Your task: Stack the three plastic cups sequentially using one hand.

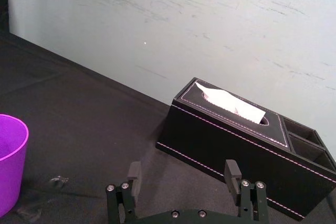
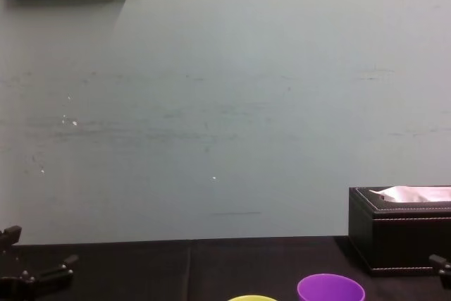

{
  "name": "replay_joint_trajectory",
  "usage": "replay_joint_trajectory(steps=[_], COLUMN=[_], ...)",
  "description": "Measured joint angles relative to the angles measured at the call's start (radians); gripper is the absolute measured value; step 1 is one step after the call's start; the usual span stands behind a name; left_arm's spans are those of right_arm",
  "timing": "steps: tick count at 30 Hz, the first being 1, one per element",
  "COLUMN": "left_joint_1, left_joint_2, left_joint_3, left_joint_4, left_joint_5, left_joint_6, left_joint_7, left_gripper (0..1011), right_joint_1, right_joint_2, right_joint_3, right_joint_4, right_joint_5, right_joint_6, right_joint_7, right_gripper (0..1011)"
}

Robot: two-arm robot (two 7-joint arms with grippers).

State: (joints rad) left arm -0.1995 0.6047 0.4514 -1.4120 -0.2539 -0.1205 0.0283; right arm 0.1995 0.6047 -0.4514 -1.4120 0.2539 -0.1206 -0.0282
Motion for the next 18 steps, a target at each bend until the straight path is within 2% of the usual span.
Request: replay_joint_trajectory(steps=[18], left_joint_1=[0.0], left_joint_2=[0.0], left_joint_3=[0.0], left_joint_4=[0.0], left_joint_5=[0.0], left_joint_6=[0.0], left_joint_7=[0.0], left_gripper=[1000], right_joint_1=[0.0], right_joint_2=[0.0], right_joint_3=[0.0], right_joint_4=[0.0], right_joint_5=[0.0], right_joint_6=[0.0], right_joint_7=[0.0], right_gripper=[1003])
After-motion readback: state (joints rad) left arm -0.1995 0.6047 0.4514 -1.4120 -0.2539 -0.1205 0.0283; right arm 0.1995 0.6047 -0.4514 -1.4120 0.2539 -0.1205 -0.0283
